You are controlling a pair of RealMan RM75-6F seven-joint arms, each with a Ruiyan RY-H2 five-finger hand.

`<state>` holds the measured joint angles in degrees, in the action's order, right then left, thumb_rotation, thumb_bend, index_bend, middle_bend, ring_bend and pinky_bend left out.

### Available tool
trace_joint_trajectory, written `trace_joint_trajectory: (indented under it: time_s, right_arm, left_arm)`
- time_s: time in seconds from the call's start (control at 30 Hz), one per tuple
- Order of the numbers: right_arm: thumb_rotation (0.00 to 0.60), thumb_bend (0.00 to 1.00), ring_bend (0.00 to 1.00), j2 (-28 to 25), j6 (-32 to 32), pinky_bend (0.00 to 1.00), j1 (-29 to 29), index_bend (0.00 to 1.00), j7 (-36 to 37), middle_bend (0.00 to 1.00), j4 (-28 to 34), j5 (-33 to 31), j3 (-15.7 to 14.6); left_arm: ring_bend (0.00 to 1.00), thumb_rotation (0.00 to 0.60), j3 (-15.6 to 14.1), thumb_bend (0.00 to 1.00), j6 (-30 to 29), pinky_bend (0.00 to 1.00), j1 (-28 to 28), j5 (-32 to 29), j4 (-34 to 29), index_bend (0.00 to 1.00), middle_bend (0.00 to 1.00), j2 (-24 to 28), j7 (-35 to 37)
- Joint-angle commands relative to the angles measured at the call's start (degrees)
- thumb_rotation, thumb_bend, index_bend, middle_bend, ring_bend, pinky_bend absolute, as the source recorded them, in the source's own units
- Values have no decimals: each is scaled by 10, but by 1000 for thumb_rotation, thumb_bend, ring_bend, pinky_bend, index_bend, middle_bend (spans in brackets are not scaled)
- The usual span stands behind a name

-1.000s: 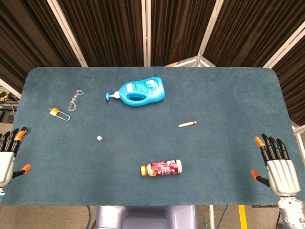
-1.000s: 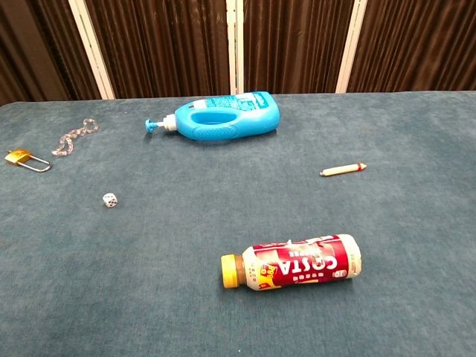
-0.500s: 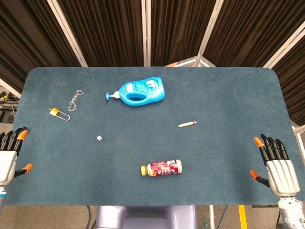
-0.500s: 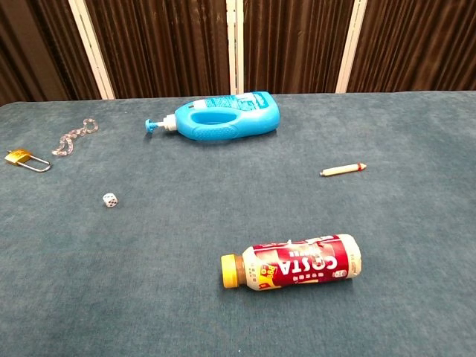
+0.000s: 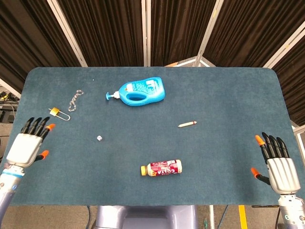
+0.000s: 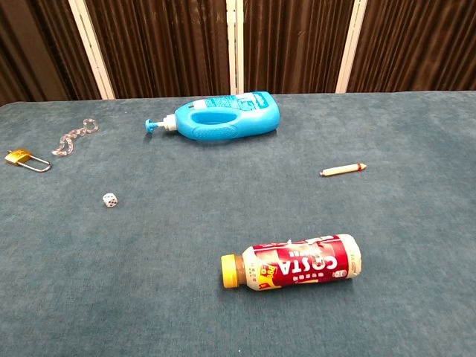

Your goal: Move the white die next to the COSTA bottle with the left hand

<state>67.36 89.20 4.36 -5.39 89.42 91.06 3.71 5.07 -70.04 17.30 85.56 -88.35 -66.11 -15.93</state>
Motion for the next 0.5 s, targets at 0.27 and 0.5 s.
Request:
trace_joint_trajectory:
  time_s: [0.27,0.5]
  right_arm:
    - [600,86,0,6,-6,0,1,94,5,0,-17,-21,9]
    - [600,86,0,1,-4,0,-2,95,20,0,-26,-32,13]
  left_arm:
    - [0,600,12,242,150,37,110,-37,53,266,0,-55,-82]
    - [0,600,20,278,210,45,172,-71,87,337,0,-121,-148]
